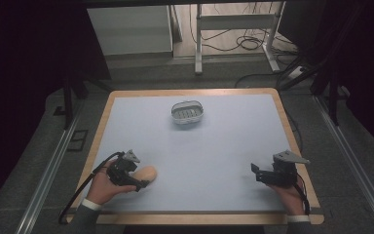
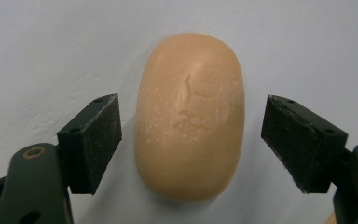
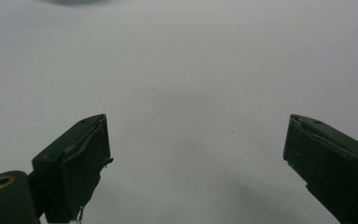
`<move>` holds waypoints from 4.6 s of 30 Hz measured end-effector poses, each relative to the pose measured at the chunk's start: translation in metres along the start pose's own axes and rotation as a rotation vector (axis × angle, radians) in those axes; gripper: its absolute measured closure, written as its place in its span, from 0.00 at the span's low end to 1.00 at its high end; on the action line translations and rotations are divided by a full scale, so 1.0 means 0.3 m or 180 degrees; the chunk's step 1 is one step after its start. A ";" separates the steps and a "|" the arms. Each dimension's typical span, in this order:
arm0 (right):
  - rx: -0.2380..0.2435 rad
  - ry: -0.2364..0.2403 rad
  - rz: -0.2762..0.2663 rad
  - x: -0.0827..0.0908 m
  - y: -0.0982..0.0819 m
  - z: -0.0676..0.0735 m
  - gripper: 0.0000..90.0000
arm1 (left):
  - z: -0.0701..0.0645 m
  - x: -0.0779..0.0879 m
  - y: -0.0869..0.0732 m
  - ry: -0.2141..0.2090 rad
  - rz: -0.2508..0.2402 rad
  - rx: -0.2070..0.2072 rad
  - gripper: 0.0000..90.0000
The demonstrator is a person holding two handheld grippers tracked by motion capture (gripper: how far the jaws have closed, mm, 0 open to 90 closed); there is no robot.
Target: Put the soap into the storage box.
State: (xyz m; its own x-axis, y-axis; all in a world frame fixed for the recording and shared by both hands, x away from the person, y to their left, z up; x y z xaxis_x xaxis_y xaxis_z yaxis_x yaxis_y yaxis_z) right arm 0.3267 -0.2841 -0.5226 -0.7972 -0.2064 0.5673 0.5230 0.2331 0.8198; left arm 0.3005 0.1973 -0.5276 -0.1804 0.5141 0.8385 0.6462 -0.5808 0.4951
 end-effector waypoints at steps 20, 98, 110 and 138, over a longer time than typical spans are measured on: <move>0.0011 -0.0042 0.0011 0.001 0.000 -0.002 0.08 | 0.003 -0.043 0.009 0.0056 0.0132 -0.0004 0.36; -0.0017 -0.0126 0.0010 0.000 0.000 -0.013 0.08 | 0.053 0.048 0.284 0.0170 -0.0163 -0.0200 0.36; -0.0035 -0.0123 0.0011 0.000 0.000 -0.015 0.08 | 0.067 0.045 0.316 0.0156 -0.0155 -0.0180 0.36; -0.0030 -0.0144 0.0037 -0.001 -0.002 -0.018 0.08 | 0.106 0.029 0.391 0.0139 -0.0221 -0.0137 0.36</move>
State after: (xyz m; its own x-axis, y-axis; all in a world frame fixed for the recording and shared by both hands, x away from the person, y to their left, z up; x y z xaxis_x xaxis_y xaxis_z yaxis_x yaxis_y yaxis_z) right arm 0.3283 -0.2894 -0.5228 -0.8038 -0.1604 0.5729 0.5351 0.2263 0.8139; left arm 0.3983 0.1538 -0.4695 -0.2563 0.5266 0.8105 0.5988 -0.5718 0.5609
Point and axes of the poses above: each handheld gripper's, and its own axes: x roughly backward along the jaws, y roughly out of its top, z roughly to its left, the point moved 2 cm from there along -x, roughly forward along the jaws, and after that the axes turned 9 degrees about -y, right-handed, at the moved point
